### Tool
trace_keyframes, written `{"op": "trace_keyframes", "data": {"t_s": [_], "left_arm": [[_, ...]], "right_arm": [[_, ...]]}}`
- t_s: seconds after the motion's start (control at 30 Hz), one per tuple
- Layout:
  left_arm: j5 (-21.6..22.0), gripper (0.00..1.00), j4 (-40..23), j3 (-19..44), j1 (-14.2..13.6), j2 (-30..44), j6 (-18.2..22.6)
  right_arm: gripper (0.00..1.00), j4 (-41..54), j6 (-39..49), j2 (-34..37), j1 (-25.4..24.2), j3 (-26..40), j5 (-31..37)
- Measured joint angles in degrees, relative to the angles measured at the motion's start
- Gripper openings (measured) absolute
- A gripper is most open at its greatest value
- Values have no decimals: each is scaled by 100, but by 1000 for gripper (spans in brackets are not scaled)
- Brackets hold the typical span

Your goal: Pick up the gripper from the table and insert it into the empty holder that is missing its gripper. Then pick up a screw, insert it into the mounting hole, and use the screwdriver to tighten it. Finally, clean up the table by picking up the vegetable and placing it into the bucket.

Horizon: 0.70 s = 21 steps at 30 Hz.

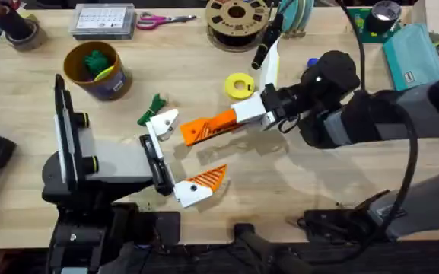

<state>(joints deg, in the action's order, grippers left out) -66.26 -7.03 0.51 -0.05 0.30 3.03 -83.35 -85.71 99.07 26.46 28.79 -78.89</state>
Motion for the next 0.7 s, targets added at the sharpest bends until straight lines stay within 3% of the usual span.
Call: {"op": "trace_keyframes", "data": {"t_s": [0.7], "left_arm": [[0, 985, 0, 2, 0, 1, 0]], "right_arm": [[9, -4, -20, 243, 214, 128, 183]]}}
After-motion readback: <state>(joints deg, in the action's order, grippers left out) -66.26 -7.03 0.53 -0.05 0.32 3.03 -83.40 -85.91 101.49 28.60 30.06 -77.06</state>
